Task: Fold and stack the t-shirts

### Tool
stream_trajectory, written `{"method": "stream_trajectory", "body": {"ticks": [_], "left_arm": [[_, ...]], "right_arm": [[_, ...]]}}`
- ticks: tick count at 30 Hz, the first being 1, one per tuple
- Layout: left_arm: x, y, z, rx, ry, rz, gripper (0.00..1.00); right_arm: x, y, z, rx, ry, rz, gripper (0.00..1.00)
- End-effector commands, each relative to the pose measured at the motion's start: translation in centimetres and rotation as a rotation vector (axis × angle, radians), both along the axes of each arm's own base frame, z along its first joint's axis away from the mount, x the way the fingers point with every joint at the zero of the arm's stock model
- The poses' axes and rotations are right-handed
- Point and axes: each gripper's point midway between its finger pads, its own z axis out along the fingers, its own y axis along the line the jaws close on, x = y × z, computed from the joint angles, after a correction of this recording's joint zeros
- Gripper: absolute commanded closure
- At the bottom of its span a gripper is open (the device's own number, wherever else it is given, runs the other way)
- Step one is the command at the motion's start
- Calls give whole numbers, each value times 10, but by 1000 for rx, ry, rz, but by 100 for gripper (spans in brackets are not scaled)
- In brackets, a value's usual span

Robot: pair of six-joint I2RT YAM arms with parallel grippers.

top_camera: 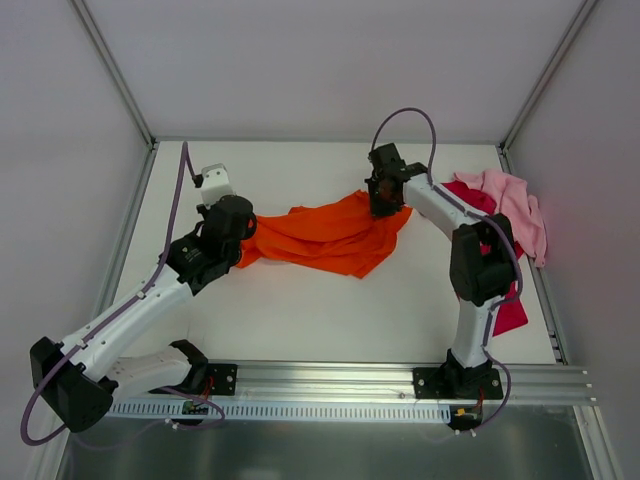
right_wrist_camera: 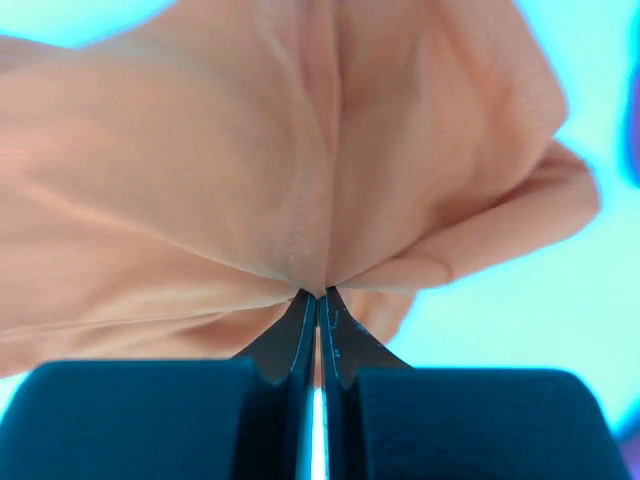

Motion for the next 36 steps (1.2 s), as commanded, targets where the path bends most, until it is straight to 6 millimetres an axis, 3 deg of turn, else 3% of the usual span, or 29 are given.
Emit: {"method": "stream_trajectory", "body": {"ticks": [1,5,12,19,20,23,26,32,36], "left_arm": [[4,-1,-2,-5,-6,7,100],[5,-1,-2,-3,-4,8,100],[3,0,0,-8,-9,6,100],[3,-1,-2,-7,-3,5,100],[4,-1,-2,-6,-3,3,100],[4,-1,-1,-7,-6,6,100],[4,-1,-1,-8,-7,6,100],[4,-1,-3,-4,0,4,100],[3,0,1,-4,-9,5,100]], "right_arm": [[10,-1,94,21,-191,0,99],[13,-15,135,-31,-261,-23,99],[0,-28,165,-50,-310,-24,99],[-3,-24,149,-47,-260,4,95],[-2,-22,150,-40,-267,5,79],[-4,-20,145,-35,-249,15,72],[-6,-17,125,-37,-196,21,53],[0,-6,64,-39,-76,31,53],[0,-1,40,-17,-29,29,55]]}}
